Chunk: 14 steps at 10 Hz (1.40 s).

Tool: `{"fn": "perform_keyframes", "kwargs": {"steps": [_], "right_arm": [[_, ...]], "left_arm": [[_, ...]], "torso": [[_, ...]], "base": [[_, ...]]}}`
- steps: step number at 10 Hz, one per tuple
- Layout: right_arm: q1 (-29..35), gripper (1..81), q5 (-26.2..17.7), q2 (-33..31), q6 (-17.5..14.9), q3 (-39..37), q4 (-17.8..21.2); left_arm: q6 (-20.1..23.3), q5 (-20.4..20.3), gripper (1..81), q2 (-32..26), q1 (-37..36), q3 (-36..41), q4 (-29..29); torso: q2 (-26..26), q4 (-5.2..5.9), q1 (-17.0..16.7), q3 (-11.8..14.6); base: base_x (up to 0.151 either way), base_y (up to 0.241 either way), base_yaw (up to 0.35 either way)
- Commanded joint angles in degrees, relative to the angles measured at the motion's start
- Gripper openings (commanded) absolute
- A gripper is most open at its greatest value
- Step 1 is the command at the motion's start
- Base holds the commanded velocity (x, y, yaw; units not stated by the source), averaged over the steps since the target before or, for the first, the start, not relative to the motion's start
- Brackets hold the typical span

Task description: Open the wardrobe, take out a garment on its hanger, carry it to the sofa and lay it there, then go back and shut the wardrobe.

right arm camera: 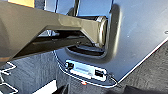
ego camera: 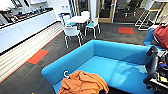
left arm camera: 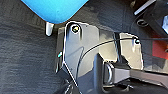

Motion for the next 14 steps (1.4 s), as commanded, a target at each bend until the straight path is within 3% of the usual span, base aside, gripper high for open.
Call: {"fn": "perform_keyframes", "kwargs": {"steps": [1,3,5,6,8,9,10,12,14], "right_arm": [[-0.42,81.1,-3.44,0.62,0.09,-0.02,0.0],[-0.42,81.1,-3.44,0.97,0.0,-0.02,-0.09],[-0.5,81.1,-3.44,1.06,-0.09,-0.02,-0.09],[-0.5,81.1,-3.44,0.97,-0.09,-0.02,-0.09],[-0.59,81.1,-3.44,0.97,0.0,-0.02,-0.09],[-0.59,81.1,-3.44,1.06,0.0,-0.02,-0.09],[-0.59,81.1,-3.44,1.06,0.0,-0.02,-0.09],[-0.68,81.1,-3.44,1.06,0.0,-0.02,-0.09],[-0.76,81.1,-3.44,1.06,0.09,-0.02,-0.09]], "left_arm": [[0.29,-0.34,81.1,11.62,6.94,-18.38,6.33],[0.29,-0.34,81.1,16.48,9.14,-24.84,6.25],[0.29,-0.34,81.1,17.37,10.1,-25.38,6.33],[0.29,-0.34,81.1,17.72,10.2,-25.38,6.33],[0.29,-0.25,81.1,18.77,10.37,-25.46,6.85],[0.29,-0.17,81.1,19.3,10.46,-25.46,7.12],[0.29,-0.08,81.1,19.39,10.38,-25.46,7.12],[0.21,0.62,81.1,20.26,10.46,-25.46,7.04],[0.12,0.8,81.1,22.29,10.46,-27.84,6.6]], "torso": [[0.0,0.0,0.0,-0.02],[0.0,0.0,-0.02,4.49],[0.0,0.0,0.0,6.41],[-0.02,-3.75,-0.02,8.03],[-0.09,-4.6,-0.05,10.65],[-0.11,-5.76,-0.05,11.87],[-0.13,-3.23,-0.05,9.33],[-0.17,-4.81,-0.05,10.78],[-0.17,-9.32,-0.05,10.86]], "base": [[0.0,0.0,0.0],[0.0,0.0,0.0],[0.0,0.0,0.0],[0.0,0.0,0.0],[0.0,0.0,0.0],[0.0,0.0,0.0],[0.0,0.0,0.0],[0.0,0.0,0.0],[0.0,0.0,0.0]]}}
